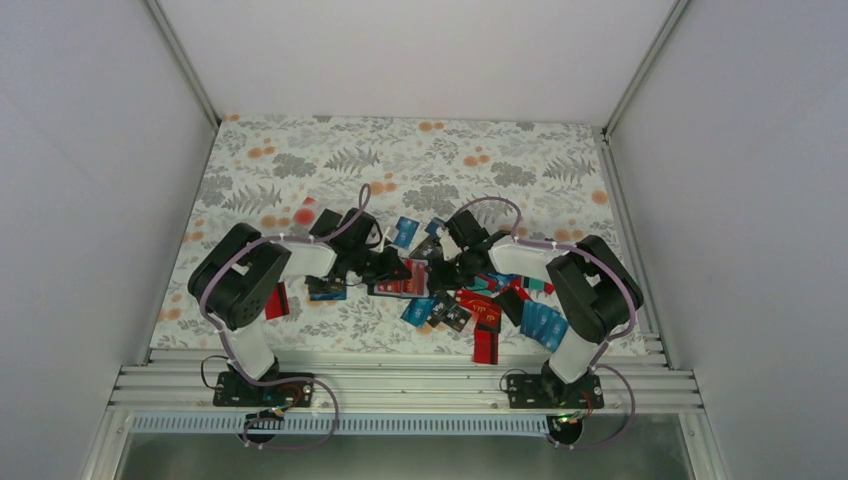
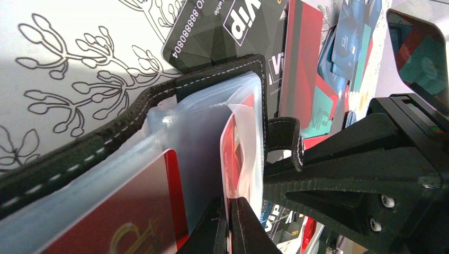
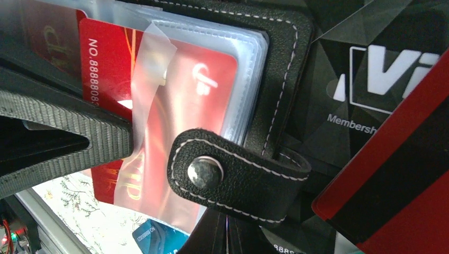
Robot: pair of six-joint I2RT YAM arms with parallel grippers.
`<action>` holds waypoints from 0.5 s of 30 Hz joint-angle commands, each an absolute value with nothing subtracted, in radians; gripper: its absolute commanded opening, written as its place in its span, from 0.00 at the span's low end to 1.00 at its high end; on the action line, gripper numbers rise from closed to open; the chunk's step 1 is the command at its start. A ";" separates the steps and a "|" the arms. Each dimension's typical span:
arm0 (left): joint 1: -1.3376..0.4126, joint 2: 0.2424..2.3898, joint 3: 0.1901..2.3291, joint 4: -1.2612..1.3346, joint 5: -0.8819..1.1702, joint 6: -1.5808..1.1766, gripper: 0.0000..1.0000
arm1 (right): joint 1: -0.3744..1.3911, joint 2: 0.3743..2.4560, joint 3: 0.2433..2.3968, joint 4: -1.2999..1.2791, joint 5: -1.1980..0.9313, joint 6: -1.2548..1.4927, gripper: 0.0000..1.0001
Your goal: Put the credit cards into the card holder
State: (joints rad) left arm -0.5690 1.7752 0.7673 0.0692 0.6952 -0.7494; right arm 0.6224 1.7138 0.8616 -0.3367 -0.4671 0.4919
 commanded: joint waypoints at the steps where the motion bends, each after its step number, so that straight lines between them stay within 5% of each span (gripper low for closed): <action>1: -0.600 1.825 0.771 0.053 0.694 -0.762 0.03 | 0.626 1.717 0.884 -0.340 -0.471 0.479 0.04; 7: -0.617 1.820 0.766 0.080 0.662 -0.813 0.03 | 0.626 1.708 0.895 -0.342 -0.482 0.483 0.04; 15: -0.627 1.738 0.809 -0.109 0.566 -0.750 0.21 | 0.626 1.654 0.920 -0.396 -0.460 0.475 0.04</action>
State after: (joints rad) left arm -0.6041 1.7828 0.7906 0.0383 0.6353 -0.7868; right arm 0.6205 1.7069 0.8749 -0.3767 -0.4633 0.4915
